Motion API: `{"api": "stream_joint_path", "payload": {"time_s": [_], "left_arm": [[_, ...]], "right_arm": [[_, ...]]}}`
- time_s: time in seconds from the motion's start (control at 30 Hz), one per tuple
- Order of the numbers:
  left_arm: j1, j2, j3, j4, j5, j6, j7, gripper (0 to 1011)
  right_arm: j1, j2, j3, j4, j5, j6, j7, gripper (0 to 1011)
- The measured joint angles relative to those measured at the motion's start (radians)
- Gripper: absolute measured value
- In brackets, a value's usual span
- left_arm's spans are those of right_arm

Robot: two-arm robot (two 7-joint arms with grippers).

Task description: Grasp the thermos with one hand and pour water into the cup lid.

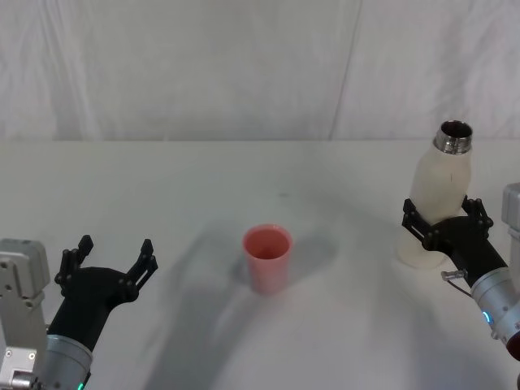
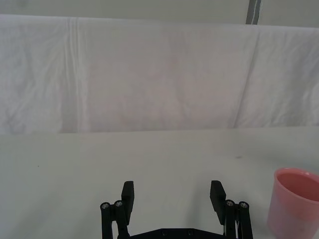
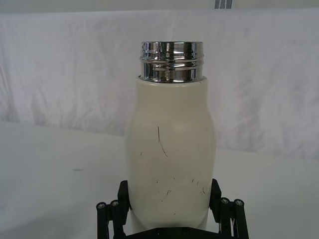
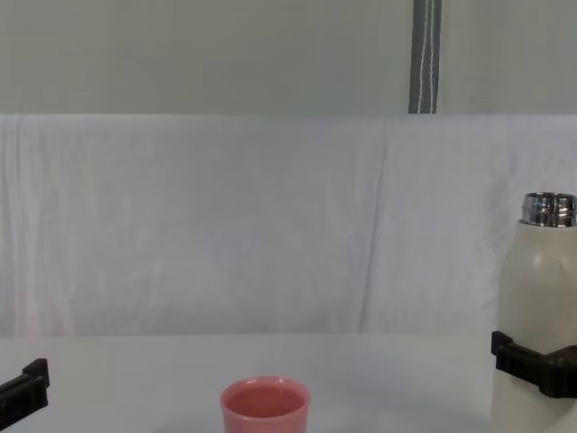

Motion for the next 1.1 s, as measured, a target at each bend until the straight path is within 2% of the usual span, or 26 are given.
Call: {"api": "stream_joint_path", "payload": {"time_s": [0.6, 0.73, 1.1], "left_arm": [[0.0, 0.0, 0.0, 0.0, 0.0, 0.0, 0.0, 1001], [0.0, 0.0, 0.0, 0.0, 0.0, 0.0, 0.0, 1001], [0.0, 0.0, 0.0, 0.0, 0.0, 0.0, 0.0, 1001]], "right_arm": [[-0.001, 0.0, 0.0, 0.0, 0.0, 0.001, 0.0, 960], [-0.001, -0.001, 0.0, 0.0, 0.0, 0.0, 0.0, 1002], [-0.004, 0.0, 0.0, -0.007, 0.002, 0.005, 0.003, 1002]]}}
